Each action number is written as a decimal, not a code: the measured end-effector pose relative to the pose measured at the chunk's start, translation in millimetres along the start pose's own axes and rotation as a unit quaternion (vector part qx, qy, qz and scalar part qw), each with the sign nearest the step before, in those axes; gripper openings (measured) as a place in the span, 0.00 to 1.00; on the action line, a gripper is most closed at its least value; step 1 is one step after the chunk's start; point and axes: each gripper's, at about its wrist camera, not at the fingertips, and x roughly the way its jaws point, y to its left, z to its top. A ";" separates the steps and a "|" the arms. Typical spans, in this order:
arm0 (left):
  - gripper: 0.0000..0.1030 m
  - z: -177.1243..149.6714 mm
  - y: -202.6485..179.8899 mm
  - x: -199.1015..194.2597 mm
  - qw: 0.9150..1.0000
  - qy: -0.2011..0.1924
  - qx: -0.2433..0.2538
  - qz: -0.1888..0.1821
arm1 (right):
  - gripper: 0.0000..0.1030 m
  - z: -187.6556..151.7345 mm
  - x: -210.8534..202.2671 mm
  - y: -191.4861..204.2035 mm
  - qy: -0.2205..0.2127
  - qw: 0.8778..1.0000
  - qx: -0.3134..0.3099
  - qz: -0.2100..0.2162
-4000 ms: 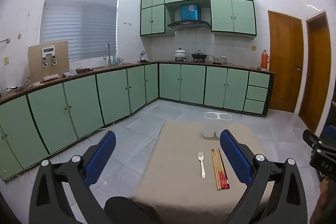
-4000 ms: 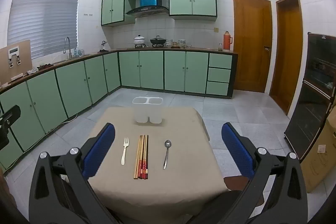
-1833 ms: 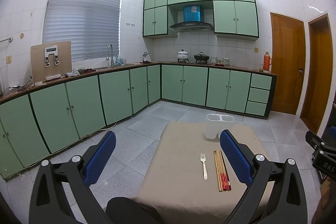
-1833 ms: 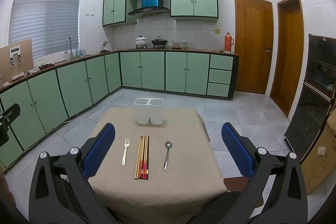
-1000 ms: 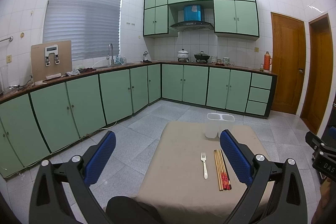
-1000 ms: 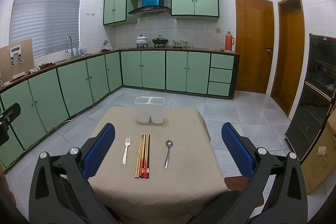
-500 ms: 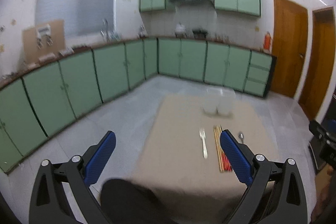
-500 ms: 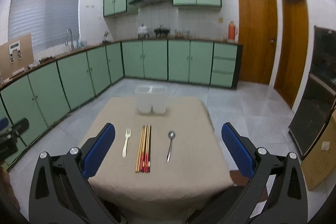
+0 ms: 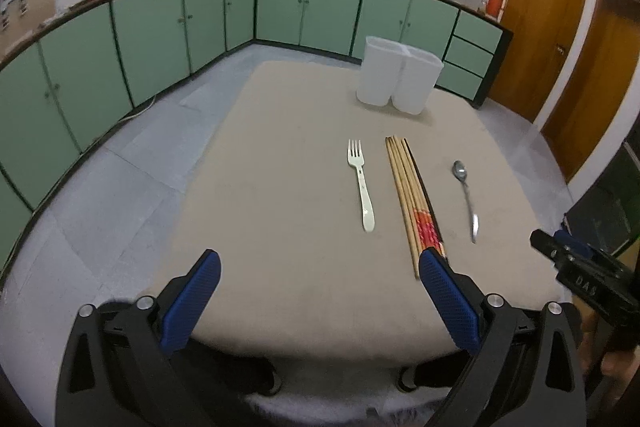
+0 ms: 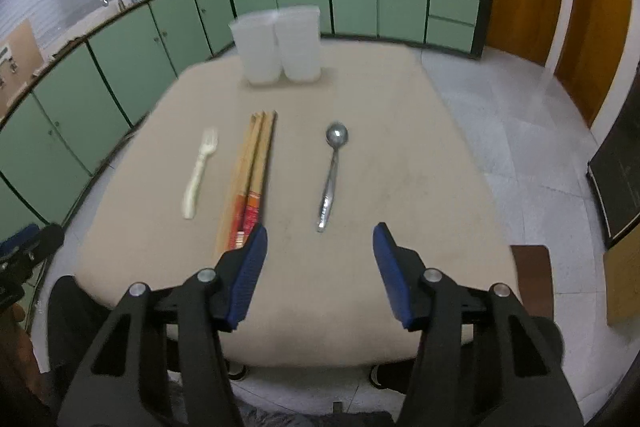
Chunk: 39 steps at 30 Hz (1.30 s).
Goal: Organize utensils
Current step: 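Close the right tool on the metal spoon while the left tool closes on the white fork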
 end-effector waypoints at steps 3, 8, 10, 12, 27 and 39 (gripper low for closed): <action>0.91 7.2 -10.0 38.4 1.000 0.012 0.020 -0.002 | 0.50 1.7 31.4 1.8 0.016 1.000 -0.008 0.002; 0.79 12.1 -22.1 87.7 0.999 0.033 0.028 -0.011 | 0.46 5.6 69.6 -7.9 0.029 0.999 0.010 0.013; 0.74 13.6 -23.8 95.0 0.999 0.041 0.028 -0.012 | 0.45 6.5 78.2 -11.9 0.033 0.999 0.016 0.015; 0.70 16.2 -28.0 104.9 0.998 0.045 0.030 -0.009 | 0.40 7.6 84.5 -14.8 0.033 0.999 0.020 0.018; 0.64 11.1 -44.5 137.0 0.997 0.060 0.042 0.025 | 0.16 4.9 109.4 -10.8 0.023 0.999 -0.027 -0.006; 0.13 7.1 -62.4 130.9 0.997 0.035 0.065 0.013 | 0.09 5.5 109.9 -15.4 0.008 0.999 -0.038 -0.003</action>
